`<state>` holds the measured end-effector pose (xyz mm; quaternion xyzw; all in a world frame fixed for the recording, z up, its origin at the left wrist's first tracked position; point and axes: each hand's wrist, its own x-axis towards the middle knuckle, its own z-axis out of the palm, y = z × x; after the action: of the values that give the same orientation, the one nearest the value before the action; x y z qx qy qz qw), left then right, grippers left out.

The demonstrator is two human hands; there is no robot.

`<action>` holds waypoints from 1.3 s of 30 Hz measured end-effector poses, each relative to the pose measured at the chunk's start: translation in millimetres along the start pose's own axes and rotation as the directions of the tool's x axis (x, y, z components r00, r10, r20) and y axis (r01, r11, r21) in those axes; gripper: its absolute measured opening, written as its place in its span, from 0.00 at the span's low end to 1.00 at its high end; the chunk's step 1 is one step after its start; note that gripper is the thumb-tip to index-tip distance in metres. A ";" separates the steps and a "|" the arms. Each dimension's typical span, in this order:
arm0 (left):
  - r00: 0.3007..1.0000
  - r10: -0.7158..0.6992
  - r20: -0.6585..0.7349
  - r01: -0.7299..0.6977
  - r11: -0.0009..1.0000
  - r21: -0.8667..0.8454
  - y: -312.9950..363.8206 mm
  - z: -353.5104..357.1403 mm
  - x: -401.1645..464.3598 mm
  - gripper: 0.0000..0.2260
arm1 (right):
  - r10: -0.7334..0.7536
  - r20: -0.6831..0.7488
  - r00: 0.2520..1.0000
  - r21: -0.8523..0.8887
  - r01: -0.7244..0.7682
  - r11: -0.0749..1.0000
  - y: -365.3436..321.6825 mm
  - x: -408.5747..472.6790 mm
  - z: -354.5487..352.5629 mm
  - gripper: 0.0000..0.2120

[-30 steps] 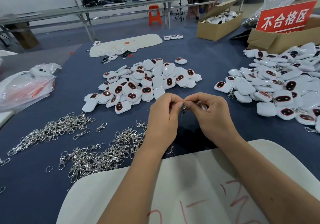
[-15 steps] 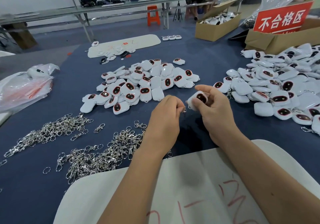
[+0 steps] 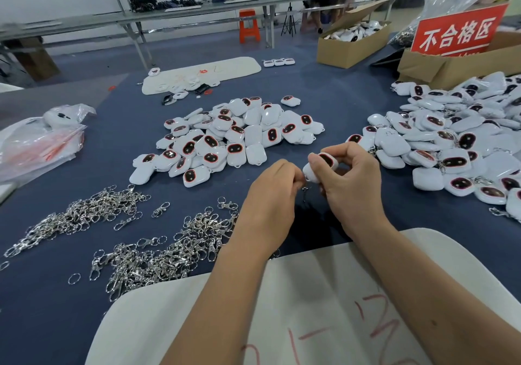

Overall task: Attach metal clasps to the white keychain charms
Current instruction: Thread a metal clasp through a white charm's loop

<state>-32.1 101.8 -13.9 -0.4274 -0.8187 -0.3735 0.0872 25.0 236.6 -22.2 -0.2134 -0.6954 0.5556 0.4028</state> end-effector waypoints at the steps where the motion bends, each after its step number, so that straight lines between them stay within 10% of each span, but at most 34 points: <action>1: 1.000 0.002 0.002 -0.002 1.000 -0.004 0.4 -0.1 -0.1 0.05 | -0.009 0.001 1.000 -0.015 0.009 1.000 0.1 -0.2 -0.2 0.08; 39: 0.998 -0.039 -0.046 0.045 0.988 0.145 14.4 0.2 -0.2 0.07 | 0.096 -0.029 0.995 0.041 -0.094 0.995 -10.6 -9.4 4.5 0.13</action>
<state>-21.0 107.0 -6.4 -0.3945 -0.8505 -0.3233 0.1279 28.4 223.8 -15.5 -0.2466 -0.6670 0.5846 0.3906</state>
